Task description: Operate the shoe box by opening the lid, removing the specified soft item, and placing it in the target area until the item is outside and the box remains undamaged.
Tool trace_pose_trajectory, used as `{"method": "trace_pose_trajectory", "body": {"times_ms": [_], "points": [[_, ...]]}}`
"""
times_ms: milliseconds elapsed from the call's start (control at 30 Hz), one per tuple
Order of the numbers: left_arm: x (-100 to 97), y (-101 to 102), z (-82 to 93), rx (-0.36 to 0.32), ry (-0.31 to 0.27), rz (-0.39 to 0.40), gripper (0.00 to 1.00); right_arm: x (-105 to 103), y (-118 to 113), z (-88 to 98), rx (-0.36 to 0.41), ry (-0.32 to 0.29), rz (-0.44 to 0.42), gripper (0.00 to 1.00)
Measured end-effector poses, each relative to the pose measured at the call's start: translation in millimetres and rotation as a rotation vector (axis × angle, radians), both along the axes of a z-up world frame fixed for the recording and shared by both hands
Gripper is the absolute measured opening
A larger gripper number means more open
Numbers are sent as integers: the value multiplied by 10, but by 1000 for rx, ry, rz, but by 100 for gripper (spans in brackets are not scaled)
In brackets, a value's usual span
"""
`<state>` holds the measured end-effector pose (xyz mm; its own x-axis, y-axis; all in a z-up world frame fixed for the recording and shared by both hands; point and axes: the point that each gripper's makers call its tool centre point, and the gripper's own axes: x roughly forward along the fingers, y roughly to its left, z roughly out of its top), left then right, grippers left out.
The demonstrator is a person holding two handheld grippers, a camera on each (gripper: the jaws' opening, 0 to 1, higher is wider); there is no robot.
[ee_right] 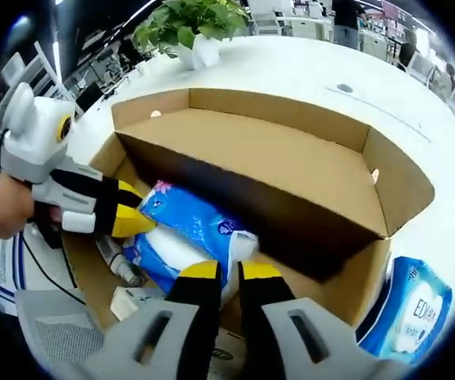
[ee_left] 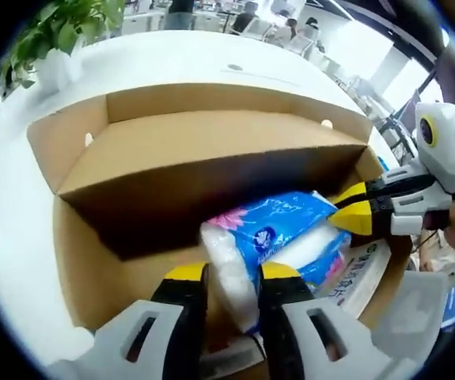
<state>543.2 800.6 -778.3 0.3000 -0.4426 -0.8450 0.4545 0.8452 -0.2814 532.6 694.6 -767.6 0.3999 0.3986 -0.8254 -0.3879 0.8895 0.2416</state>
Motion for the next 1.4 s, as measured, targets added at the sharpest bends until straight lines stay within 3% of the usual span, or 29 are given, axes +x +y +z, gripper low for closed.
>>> {"method": "trace_pose_trajectory", "body": {"times_ms": [333, 767, 1400], "points": [[9, 14, 8, 22, -1, -9, 15, 7, -9, -52, -37, 8, 15, 1], [-23, -23, 106, -17, -6, -18, 4, -5, -33, 30, -35, -16, 21, 0], [3, -101, 494, -66, -51, -29, 2, 29, -100, 491, 10, -110, 3, 0]]}}
